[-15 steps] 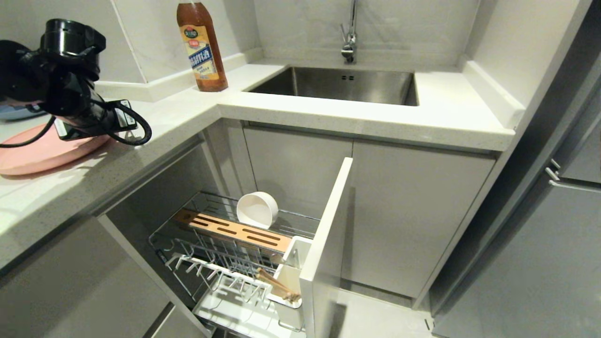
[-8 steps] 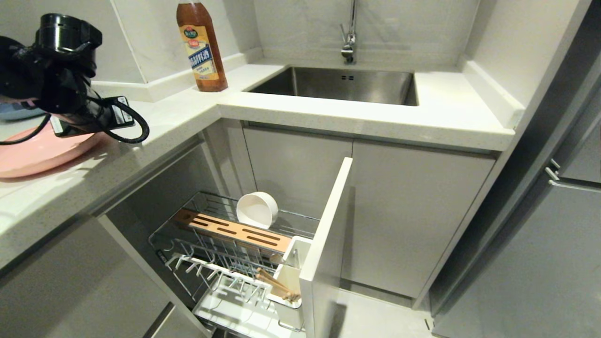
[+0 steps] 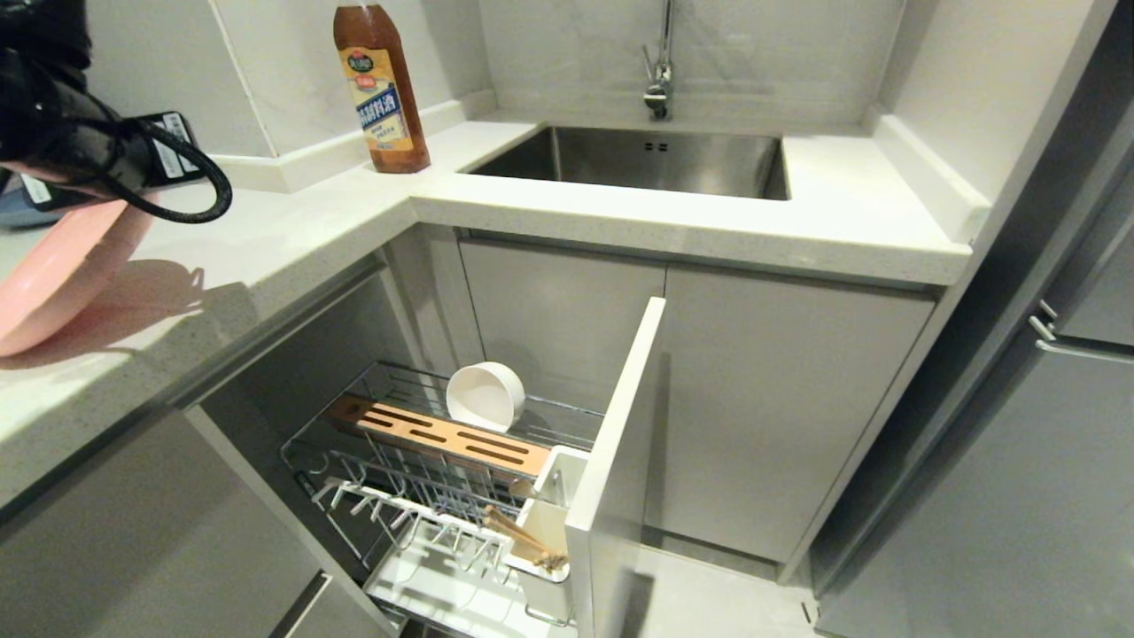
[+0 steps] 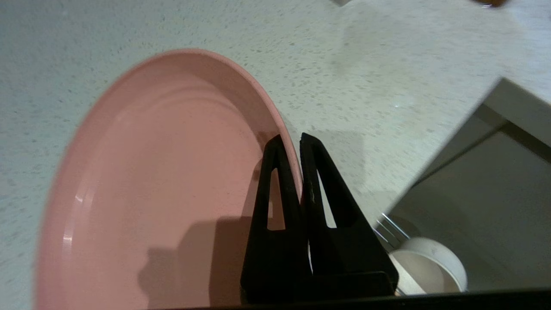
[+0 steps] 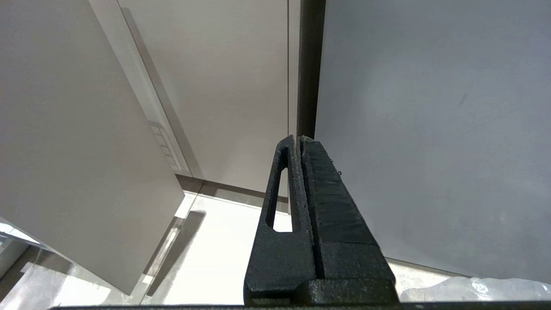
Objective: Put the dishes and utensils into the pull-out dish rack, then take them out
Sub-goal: Pick up the plate and place it in the cupboard
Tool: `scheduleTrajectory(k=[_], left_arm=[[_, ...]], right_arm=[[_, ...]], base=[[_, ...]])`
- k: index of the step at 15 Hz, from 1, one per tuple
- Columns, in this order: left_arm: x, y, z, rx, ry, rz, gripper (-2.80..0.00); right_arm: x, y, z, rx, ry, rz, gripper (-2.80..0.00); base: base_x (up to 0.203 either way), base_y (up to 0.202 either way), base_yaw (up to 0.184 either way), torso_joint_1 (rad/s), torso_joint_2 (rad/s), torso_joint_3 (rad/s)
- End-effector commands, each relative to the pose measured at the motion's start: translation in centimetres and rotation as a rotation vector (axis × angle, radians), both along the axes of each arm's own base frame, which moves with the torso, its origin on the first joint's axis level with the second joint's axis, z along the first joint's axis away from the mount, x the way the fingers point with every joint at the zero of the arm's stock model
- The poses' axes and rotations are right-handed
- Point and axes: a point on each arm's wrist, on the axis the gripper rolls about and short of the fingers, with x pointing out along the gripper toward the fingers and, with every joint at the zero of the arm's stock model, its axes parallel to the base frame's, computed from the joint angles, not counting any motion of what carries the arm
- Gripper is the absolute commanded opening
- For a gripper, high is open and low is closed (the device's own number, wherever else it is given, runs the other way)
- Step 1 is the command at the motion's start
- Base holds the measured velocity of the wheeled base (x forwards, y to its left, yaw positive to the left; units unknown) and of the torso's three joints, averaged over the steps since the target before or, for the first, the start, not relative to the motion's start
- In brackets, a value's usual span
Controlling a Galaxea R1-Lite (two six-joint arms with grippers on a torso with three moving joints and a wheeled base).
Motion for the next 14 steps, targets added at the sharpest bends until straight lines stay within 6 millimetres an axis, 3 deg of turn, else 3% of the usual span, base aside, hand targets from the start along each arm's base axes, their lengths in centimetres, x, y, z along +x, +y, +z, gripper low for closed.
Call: scheduleTrajectory(k=[1, 4, 10, 14], left_arm=[[-3.7, -0.8, 2.3, -0.001, -0.076, -0.033, -2.8], [-8.4, -3.0, 3.1, -0.003, -0.025, -0.153, -2.8], [-14.7, -8.1, 4.4, -0.156, -0.102, -0.512, -2.8], [-17.5, -10.3, 2.1, -0.216, -0.029, -0.687, -2.8]], right_arm=[[0.0, 0.0, -0.1, 0.001, 0.002, 0.0, -2.8], [0.0, 0.0, 0.0, 0.001, 0.001, -0.001, -2.8], [0.0, 0.0, -0.1, 0.0, 0.003, 0.0, -2.8], [0.0, 0.0, 0.0, 0.0, 0.001, 0.001, -2.8]], base=[[0.0, 0.0, 0.0, 0.0, 0.0, 0.0], [0.0, 0.0, 0.0, 0.0, 0.0, 0.0], [0.0, 0.0, 0.0, 0.0, 0.0, 0.0], [0.0, 0.0, 0.0, 0.0, 0.0, 0.0]])
